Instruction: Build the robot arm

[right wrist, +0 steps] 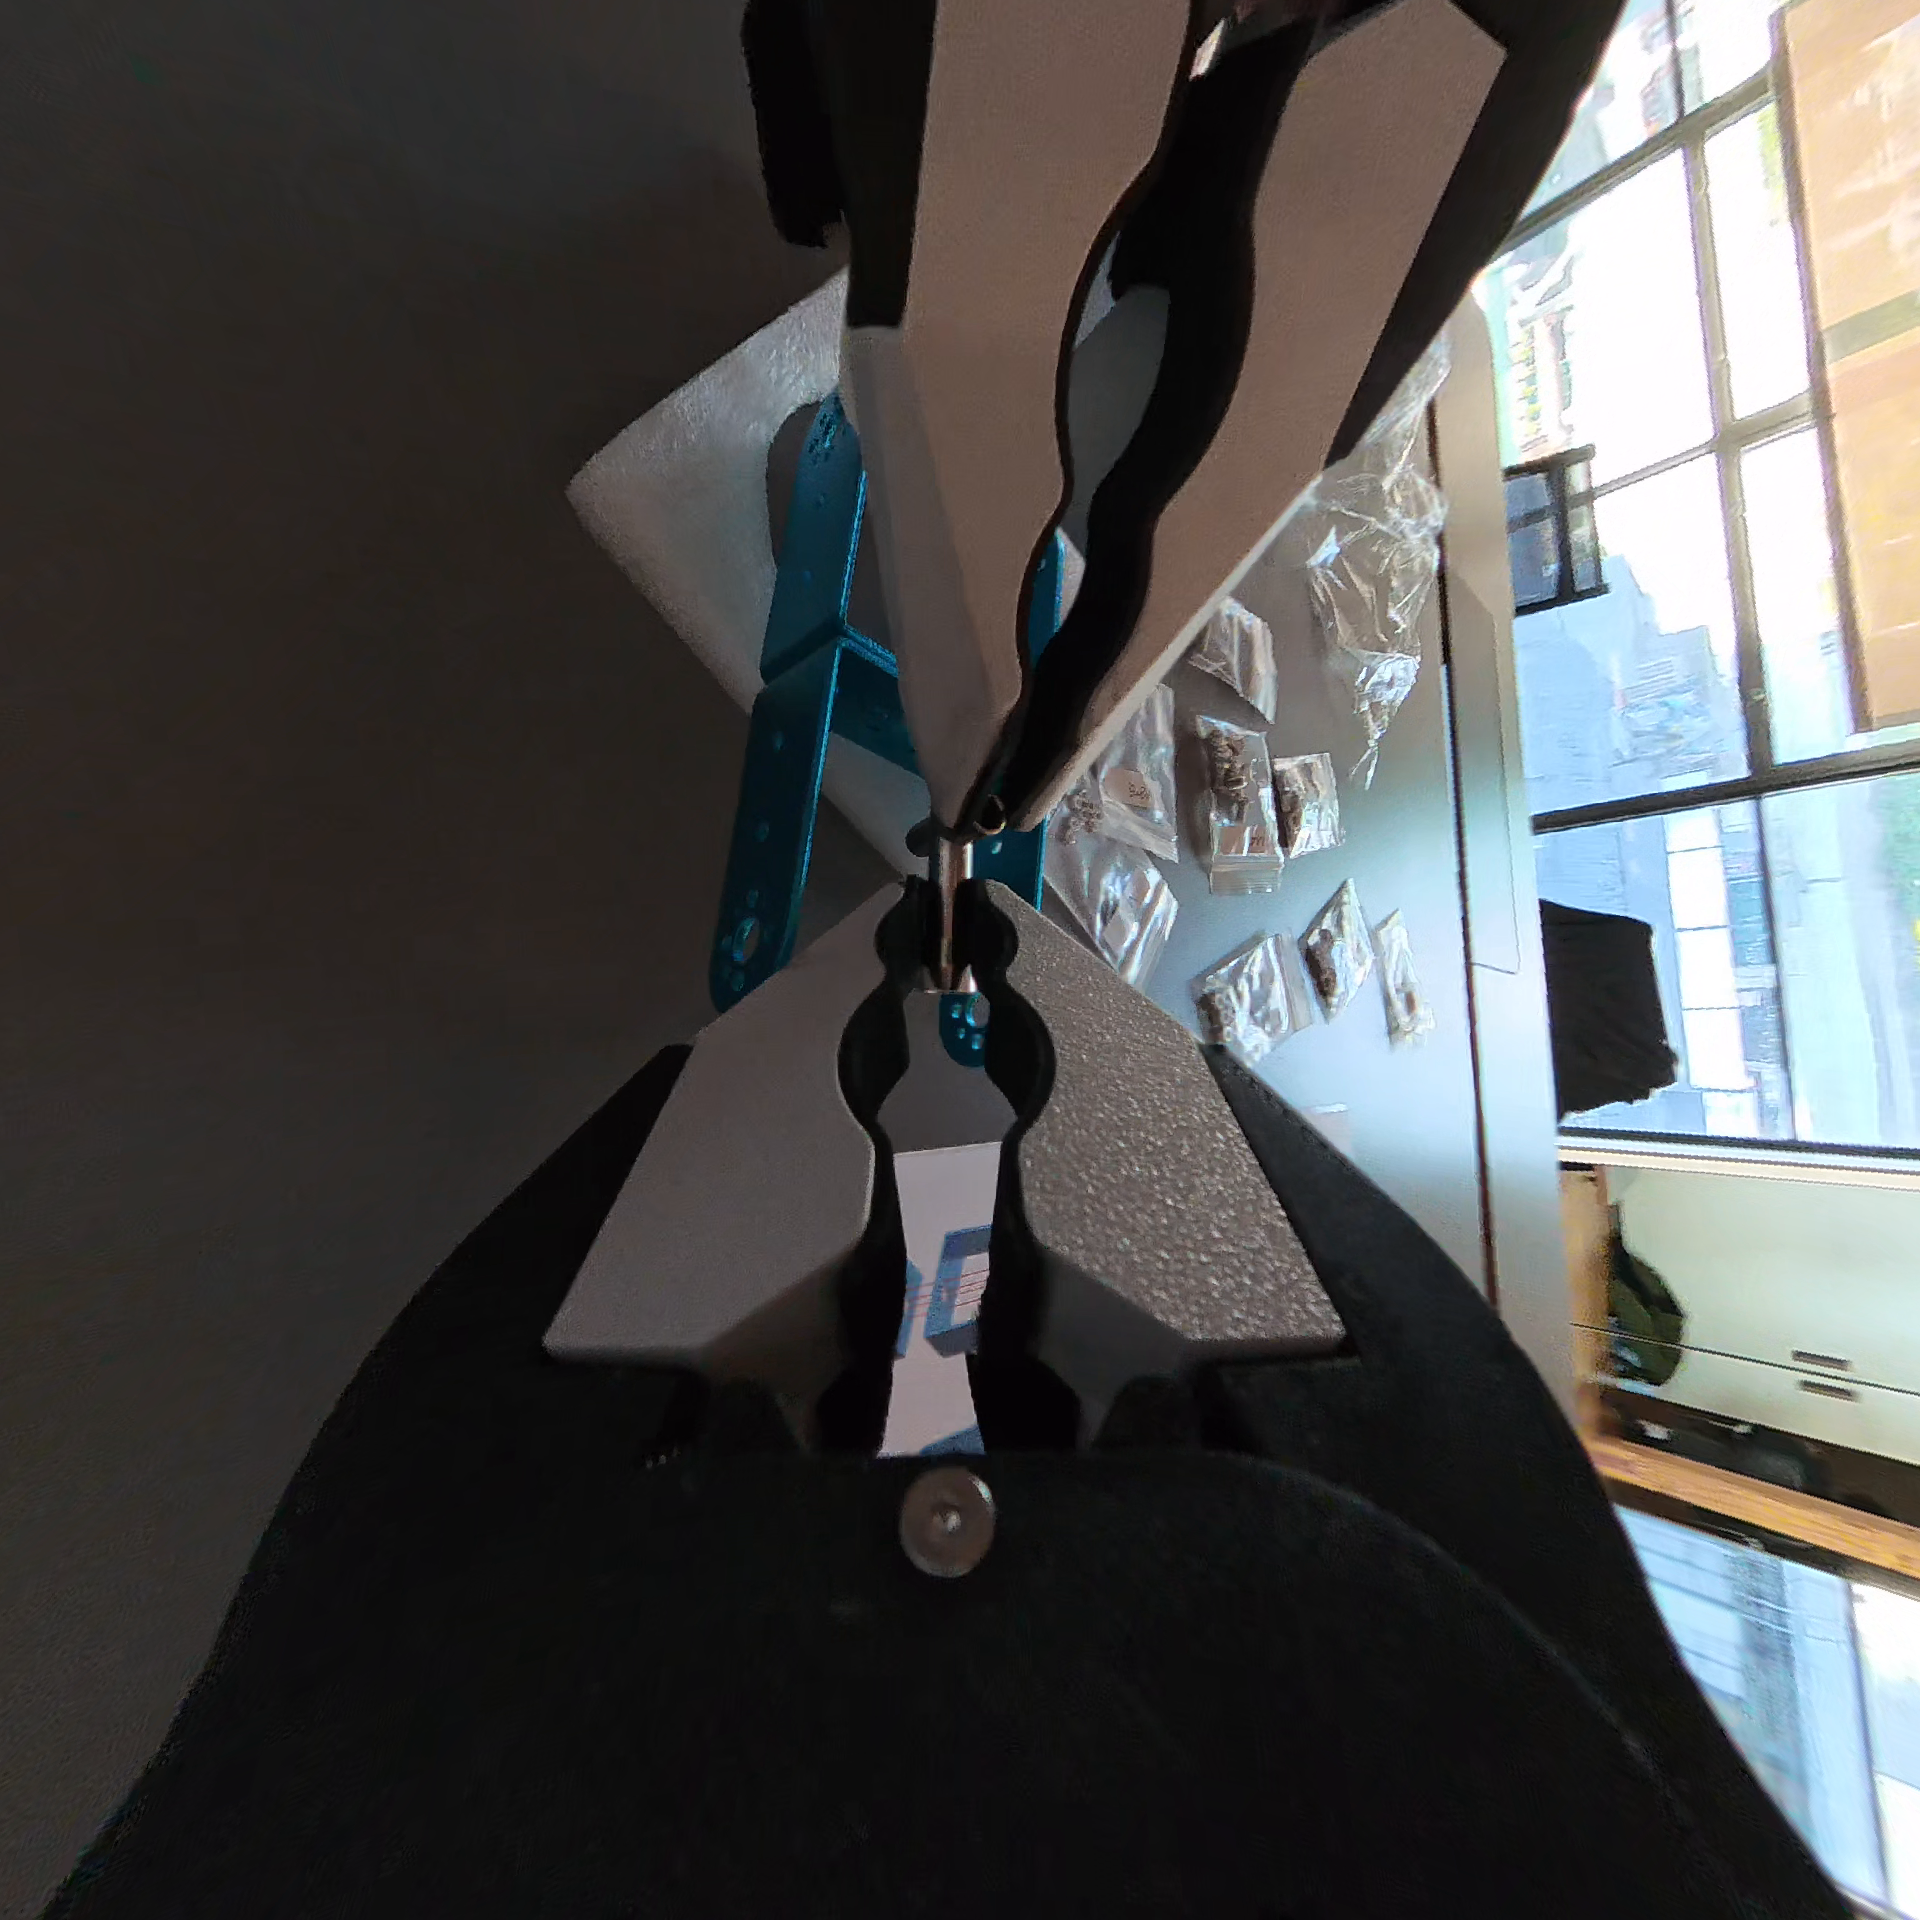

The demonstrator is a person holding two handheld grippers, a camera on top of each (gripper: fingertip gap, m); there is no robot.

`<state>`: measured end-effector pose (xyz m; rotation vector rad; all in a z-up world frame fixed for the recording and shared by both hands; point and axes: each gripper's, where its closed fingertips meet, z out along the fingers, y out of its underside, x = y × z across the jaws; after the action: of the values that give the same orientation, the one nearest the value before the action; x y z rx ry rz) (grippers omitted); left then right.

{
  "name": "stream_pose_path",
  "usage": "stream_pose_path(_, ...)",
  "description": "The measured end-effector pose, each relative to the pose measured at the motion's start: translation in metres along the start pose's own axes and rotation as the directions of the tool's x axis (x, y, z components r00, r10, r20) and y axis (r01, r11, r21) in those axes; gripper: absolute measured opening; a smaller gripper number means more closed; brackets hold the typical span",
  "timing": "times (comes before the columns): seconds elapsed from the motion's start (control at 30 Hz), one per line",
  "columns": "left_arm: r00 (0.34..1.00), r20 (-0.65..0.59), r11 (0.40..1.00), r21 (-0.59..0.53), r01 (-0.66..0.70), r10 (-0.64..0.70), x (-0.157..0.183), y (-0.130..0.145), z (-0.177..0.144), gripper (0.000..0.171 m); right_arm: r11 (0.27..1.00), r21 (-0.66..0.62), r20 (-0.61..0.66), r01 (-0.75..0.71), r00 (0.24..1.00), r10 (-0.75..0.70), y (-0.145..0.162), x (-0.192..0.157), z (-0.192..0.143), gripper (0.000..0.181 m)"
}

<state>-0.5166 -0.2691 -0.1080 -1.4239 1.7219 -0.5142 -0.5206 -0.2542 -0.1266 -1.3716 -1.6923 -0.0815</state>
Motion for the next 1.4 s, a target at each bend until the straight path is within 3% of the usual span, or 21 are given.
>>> stream_pose_path(0.07,0.998,-0.026,0.997,0.045,0.06,-0.059,-0.003,-0.003,-0.007,0.036,0.996,0.013,0.059,-0.087,0.995,0.086,-0.005,-0.003,-0.002,0.007)
stream_pose_path(0.13,0.989,-0.092,0.99,0.075,0.12,-0.113,-0.002,-0.003,-0.014,0.048,0.986,0.009,0.103,-0.169,0.981,0.167,-0.006,-0.002,-0.001,0.007)
stream_pose_path(0.27,0.974,-0.135,0.974,0.108,0.198,-0.183,-0.009,0.004,-0.021,0.04,0.933,-0.09,0.278,-0.348,0.891,0.359,0.002,-0.01,0.006,0.007)
stream_pose_path(0.37,0.96,-0.153,0.959,0.124,0.254,-0.235,-0.018,0.007,-0.024,0.042,0.903,-0.184,0.323,-0.388,0.844,0.428,0.008,-0.01,0.008,0.007)
stream_pose_path(0.77,0.949,-0.215,0.969,0.035,0.245,-0.232,-0.01,0.03,-0.016,0.069,0.896,-0.214,0.33,-0.389,0.835,0.441,0.008,-0.015,0.014,0.007)
stream_pose_path(1.4,0.939,-0.249,0.972,-0.041,0.233,-0.236,0.001,0.043,-0.003,0.064,0.905,-0.167,0.323,-0.391,0.846,0.425,0.005,-0.01,0.017,0.007)
